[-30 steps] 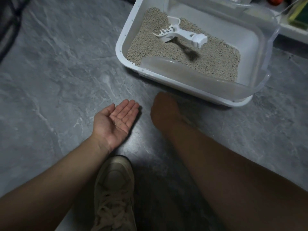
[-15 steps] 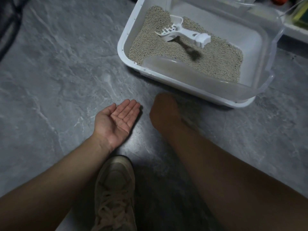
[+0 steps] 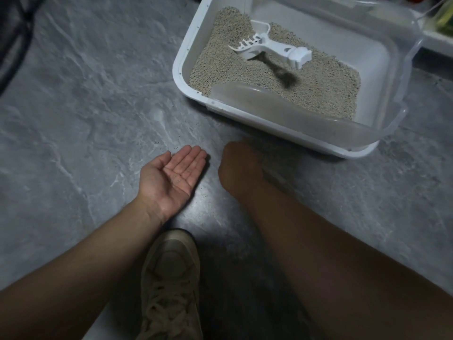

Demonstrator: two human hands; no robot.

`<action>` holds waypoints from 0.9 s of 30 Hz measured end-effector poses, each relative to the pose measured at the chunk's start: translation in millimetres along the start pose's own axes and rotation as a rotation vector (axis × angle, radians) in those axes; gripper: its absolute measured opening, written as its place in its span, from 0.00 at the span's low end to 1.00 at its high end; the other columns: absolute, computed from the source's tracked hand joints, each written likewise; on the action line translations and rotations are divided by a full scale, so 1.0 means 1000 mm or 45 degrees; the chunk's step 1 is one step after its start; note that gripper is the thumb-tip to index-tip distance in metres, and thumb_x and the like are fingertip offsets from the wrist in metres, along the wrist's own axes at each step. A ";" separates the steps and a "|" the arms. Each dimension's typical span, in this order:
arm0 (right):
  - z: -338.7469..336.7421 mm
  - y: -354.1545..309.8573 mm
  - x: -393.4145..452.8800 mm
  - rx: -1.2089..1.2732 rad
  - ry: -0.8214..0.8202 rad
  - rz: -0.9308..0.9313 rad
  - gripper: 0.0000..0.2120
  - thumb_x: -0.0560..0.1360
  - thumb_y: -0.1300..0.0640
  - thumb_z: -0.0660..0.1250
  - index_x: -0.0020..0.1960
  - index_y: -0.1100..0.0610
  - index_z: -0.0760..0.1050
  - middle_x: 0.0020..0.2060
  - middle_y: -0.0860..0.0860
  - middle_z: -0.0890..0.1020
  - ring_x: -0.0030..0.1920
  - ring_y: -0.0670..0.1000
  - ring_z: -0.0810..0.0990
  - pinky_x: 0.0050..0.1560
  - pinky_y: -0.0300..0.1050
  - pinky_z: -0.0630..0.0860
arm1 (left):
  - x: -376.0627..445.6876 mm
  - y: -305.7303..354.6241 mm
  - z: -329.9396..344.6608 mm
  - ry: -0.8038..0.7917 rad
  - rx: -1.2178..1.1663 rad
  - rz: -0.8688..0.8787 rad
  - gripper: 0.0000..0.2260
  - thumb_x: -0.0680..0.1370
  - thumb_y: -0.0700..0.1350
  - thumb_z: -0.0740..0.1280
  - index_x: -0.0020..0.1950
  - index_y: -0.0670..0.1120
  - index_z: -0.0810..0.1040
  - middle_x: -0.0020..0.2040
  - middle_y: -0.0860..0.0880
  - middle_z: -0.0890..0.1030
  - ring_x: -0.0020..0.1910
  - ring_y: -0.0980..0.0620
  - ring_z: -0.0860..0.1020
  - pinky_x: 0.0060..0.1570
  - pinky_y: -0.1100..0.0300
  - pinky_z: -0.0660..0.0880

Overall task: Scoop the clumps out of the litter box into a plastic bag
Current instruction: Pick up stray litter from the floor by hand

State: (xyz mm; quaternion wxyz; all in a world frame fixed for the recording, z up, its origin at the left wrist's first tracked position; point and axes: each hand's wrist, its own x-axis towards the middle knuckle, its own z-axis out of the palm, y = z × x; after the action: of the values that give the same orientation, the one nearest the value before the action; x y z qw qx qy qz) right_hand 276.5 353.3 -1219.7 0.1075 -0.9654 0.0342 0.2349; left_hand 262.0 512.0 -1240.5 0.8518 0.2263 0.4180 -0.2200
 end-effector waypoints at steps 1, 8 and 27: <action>0.000 0.000 0.000 -0.007 -0.003 -0.007 0.16 0.79 0.61 0.62 0.67 0.61 0.72 0.66 0.59 0.75 0.66 0.59 0.74 0.66 0.50 0.69 | 0.000 0.000 0.000 0.002 -0.001 0.001 0.20 0.84 0.47 0.56 0.63 0.34 0.79 0.61 0.35 0.83 0.59 0.36 0.83 0.55 0.43 0.82; -0.002 -0.012 -0.021 0.060 0.074 -0.282 0.13 0.81 0.60 0.56 0.62 0.61 0.73 0.60 0.58 0.77 0.59 0.58 0.75 0.61 0.50 0.68 | 0.000 -0.003 -0.001 0.022 0.019 0.009 0.20 0.84 0.46 0.56 0.62 0.34 0.80 0.61 0.35 0.83 0.58 0.37 0.84 0.54 0.44 0.83; 0.002 0.017 -0.009 -0.103 0.081 0.017 0.22 0.80 0.58 0.58 0.72 0.66 0.63 0.68 0.66 0.68 0.68 0.63 0.66 0.71 0.53 0.60 | -0.001 -0.002 -0.012 0.012 0.000 0.019 0.21 0.84 0.46 0.56 0.58 0.32 0.83 0.62 0.34 0.82 0.59 0.34 0.83 0.52 0.42 0.83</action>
State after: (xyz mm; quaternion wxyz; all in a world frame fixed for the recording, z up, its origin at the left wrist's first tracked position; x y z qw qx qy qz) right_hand 265.7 337.8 -1220.8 0.0657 -0.9758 0.0343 0.2059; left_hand 253.3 517.4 -1246.9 0.8516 0.2303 0.4203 -0.2124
